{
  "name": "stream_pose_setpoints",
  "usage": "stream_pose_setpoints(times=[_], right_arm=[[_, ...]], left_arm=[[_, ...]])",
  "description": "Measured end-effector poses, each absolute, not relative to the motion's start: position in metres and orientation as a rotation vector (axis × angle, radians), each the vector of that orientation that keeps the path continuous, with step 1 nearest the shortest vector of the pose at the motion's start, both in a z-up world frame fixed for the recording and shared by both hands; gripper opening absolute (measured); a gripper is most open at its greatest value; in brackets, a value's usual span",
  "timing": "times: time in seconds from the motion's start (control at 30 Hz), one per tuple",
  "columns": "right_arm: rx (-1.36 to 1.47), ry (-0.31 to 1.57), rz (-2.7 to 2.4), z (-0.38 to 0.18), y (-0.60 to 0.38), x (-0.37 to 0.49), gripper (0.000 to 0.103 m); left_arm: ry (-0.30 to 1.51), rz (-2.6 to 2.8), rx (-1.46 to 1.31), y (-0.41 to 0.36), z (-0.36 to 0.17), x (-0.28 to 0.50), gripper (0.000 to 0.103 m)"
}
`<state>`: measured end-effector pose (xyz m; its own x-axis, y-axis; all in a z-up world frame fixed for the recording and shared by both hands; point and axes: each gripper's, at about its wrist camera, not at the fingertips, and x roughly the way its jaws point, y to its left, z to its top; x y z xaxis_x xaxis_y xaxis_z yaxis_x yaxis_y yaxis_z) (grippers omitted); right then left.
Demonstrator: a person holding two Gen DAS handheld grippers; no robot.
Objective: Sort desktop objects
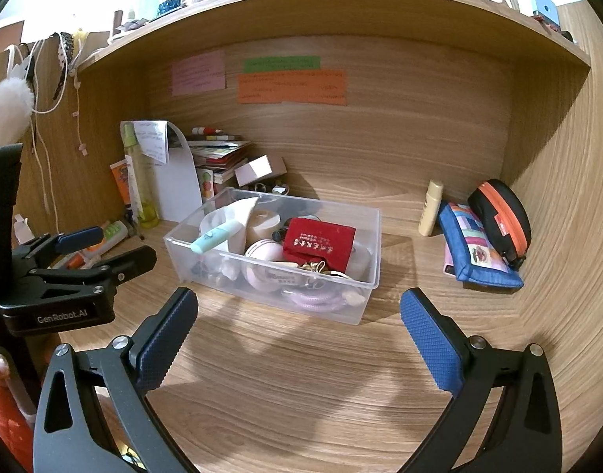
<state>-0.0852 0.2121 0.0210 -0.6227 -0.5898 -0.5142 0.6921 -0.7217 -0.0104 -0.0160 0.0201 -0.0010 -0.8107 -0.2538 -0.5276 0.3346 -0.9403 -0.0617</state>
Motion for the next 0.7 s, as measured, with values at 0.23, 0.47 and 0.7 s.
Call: stream_pose_setpoints(times=[0.23, 0.47, 0.7], right_arm=[[0.633, 0.269, -2.309, 0.0212, 0.2118, -0.0849, 0.103], [0.633, 0.269, -2.308, 0.0215, 0.2119, -0.0852, 0.103], [0.631, 0.276, -2.306, 0.0198, 0.2105, -0.0839, 0.103]], left_arm=[[0.21, -2.719, 0.768, 0.0208, -0.0016, -0.0172, 0.099], [0.218, -2.733, 0.761, 0.0207, -0.0012, -0.0165, 0.099], [0.211, -2.733, 0.759, 0.0202, -0.0016, -0.0178, 0.099]])
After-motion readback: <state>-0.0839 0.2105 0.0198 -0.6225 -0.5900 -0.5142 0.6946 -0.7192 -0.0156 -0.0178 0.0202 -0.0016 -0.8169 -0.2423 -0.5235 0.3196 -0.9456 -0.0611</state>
